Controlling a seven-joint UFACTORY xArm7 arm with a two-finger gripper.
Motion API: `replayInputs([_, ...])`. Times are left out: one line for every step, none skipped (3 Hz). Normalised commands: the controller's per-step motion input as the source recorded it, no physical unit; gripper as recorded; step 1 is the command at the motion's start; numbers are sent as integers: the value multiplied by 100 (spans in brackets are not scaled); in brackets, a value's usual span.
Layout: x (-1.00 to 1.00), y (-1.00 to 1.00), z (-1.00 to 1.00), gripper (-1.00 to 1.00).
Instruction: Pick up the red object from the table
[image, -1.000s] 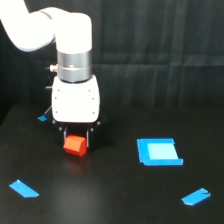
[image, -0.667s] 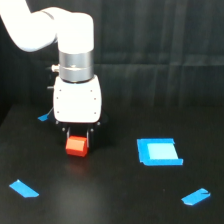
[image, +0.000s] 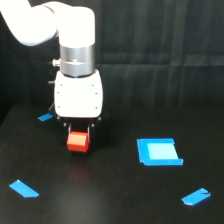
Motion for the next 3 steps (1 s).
replayInputs([4,-5,95,-100])
replayInputs([-9,-2,91,-98])
replayInputs([2,1,90,-100])
